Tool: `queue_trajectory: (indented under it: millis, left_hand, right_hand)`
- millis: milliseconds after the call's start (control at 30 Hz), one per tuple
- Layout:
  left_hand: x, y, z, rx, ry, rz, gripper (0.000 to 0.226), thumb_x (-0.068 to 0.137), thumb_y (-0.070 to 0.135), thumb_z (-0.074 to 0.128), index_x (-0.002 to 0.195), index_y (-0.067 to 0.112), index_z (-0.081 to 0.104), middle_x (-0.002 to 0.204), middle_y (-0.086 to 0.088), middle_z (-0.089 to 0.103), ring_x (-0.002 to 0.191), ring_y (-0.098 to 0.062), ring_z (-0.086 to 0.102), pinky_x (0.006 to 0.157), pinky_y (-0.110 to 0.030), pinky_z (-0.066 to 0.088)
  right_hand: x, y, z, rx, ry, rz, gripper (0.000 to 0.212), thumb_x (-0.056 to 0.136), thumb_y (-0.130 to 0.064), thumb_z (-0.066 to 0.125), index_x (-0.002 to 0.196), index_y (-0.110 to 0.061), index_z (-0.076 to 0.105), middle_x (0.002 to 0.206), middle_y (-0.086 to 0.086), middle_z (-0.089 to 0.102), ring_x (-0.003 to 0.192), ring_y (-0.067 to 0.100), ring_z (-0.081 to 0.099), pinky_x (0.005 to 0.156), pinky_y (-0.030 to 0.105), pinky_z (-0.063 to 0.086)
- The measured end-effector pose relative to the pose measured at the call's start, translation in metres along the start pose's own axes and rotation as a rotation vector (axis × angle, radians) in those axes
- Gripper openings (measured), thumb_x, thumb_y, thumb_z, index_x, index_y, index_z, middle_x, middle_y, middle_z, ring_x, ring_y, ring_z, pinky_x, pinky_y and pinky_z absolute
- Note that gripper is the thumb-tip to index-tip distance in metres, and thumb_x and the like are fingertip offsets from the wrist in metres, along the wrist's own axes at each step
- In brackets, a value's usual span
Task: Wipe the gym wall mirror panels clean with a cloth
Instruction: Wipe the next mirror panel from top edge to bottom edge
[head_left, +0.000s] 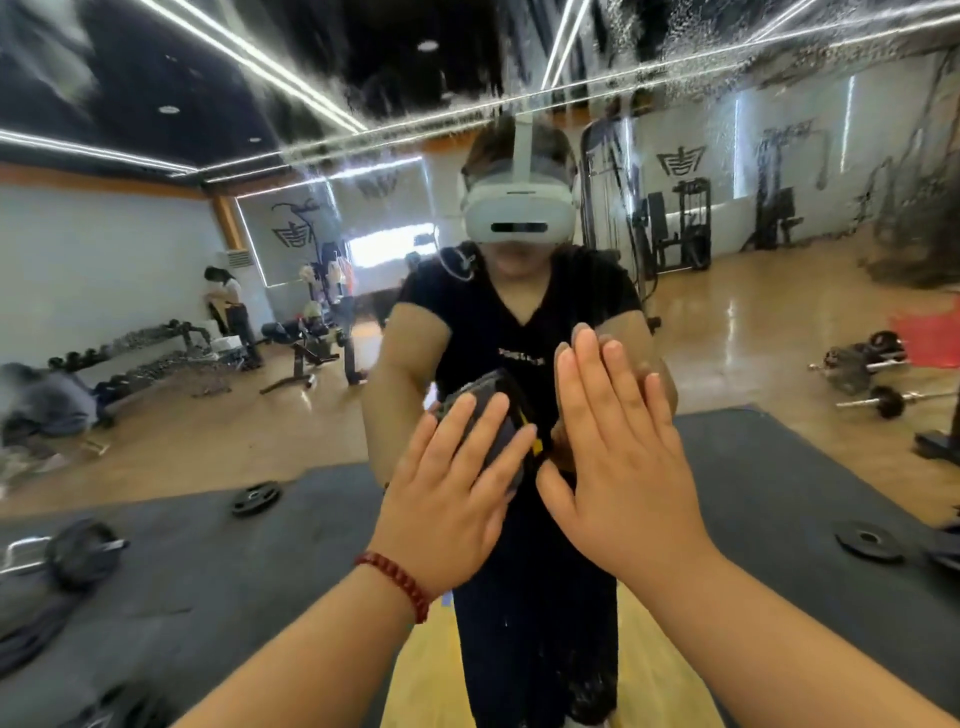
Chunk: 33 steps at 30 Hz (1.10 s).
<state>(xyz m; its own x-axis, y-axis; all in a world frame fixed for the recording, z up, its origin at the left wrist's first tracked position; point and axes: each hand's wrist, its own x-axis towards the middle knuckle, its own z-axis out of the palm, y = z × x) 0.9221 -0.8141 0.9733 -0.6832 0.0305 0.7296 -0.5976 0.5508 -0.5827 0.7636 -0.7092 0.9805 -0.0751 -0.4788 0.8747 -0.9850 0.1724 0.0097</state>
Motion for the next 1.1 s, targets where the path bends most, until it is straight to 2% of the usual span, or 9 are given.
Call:
queue_trajectory:
  millis: [100,300,400,600,700,833,900,967,1100]
  left_hand:
    - [0.007,0.002,-0.005,-0.037,0.017,-0.071,0.060,0.098,0.035,0.042,0.153,0.025,0.021,0.159,-0.010,0.021,0.150,-0.032,0.014,0.123,-0.045,0.006]
    - [0.071,-0.011,-0.022,-0.116,0.192,-0.318,0.054,0.099,0.029,0.047,0.151,0.016,0.037,0.159,-0.017,0.025,0.148,-0.035,0.014,0.122,-0.042,0.000]
    - [0.051,0.003,-0.007,-0.109,0.181,-0.268,0.054,0.100,0.029,0.048,0.151,0.019,0.035,0.160,-0.013,0.020,0.148,-0.035,0.014,0.122,-0.047,0.004]
    - [-0.048,0.052,0.027,-0.070,-0.001,-0.140,0.061,0.103,0.035,0.034,0.158,0.027,0.010,0.166,-0.002,0.001,0.152,-0.025,-0.005,0.123,-0.045,-0.001]
    - [-0.038,0.049,0.021,-0.102,0.002,-0.180,0.058,0.101,0.034,0.038,0.155,0.026,0.016,0.161,-0.006,0.016,0.152,-0.026,-0.001,0.123,-0.044,0.000]
    - [-0.002,0.038,0.011,-0.172,0.112,-0.329,0.052,0.102,0.029,0.043,0.152,0.020,0.030,0.158,-0.014,0.024,0.147,-0.036,0.014,0.123,-0.047,0.005]
    - [-0.003,0.039,0.016,-0.169,0.141,-0.326,0.052,0.102,0.029,0.044,0.151,0.019,0.031,0.157,-0.014,0.024,0.147,-0.037,0.014,0.122,-0.048,0.006]
    - [-0.023,0.050,0.025,-0.165,0.118,-0.285,0.054,0.103,0.032,0.042,0.153,0.022,0.025,0.160,-0.010,0.018,0.151,-0.032,0.006,0.122,-0.049,0.006]
    - [-0.083,0.080,0.042,-0.126,-0.023,-0.192,0.061,0.104,0.036,0.033,0.158,0.026,0.007,0.166,-0.004,-0.007,0.152,-0.027,-0.008,0.123,-0.046,-0.001]
  right_hand:
    - [-0.008,0.000,0.004,0.009,-0.009,-0.006,0.082,0.088,-0.035,0.050,0.157,-0.006,0.015,0.166,0.011,0.005,0.153,0.024,0.002,0.124,0.045,0.007]
    - [-0.017,-0.007,0.007,0.047,-0.011,0.029,0.083,0.089,-0.038,0.048,0.158,-0.007,0.013,0.166,0.011,0.005,0.153,0.023,0.000,0.124,0.042,0.000]
    - [-0.027,-0.007,0.012,0.055,-0.023,0.028,0.082,0.090,-0.038,0.048,0.158,-0.007,0.013,0.166,0.010,0.005,0.153,0.023,0.001,0.124,0.043,0.001]
    - [-0.070,-0.007,0.029,0.070,-0.113,0.018,0.080,0.092,-0.038,0.047,0.158,-0.008,0.012,0.166,0.008,0.003,0.153,0.024,0.001,0.124,0.044,0.005]
    - [-0.076,-0.007,0.031,0.081,-0.122,0.016,0.083,0.090,-0.035,0.049,0.158,-0.009,0.010,0.166,0.008,0.002,0.153,0.023,0.000,0.124,0.044,0.004]
    - [-0.080,-0.008,0.034,0.115,-0.096,0.018,0.082,0.090,-0.035,0.048,0.157,-0.008,0.010,0.166,0.009,0.004,0.153,0.024,0.002,0.124,0.044,0.004]
    - [-0.085,-0.008,0.037,0.119,-0.091,0.019,0.082,0.091,-0.034,0.050,0.157,-0.008,0.010,0.166,0.009,0.004,0.153,0.024,0.002,0.124,0.043,0.002]
    - [-0.092,-0.007,0.042,0.123,-0.077,0.017,0.081,0.091,-0.034,0.050,0.157,-0.007,0.011,0.165,0.009,0.005,0.153,0.024,0.003,0.124,0.042,0.002]
    - [-0.105,-0.008,0.051,0.136,-0.060,0.015,0.080,0.092,-0.033,0.049,0.157,-0.006,0.012,0.165,0.009,0.005,0.153,0.025,0.004,0.124,0.043,0.004]
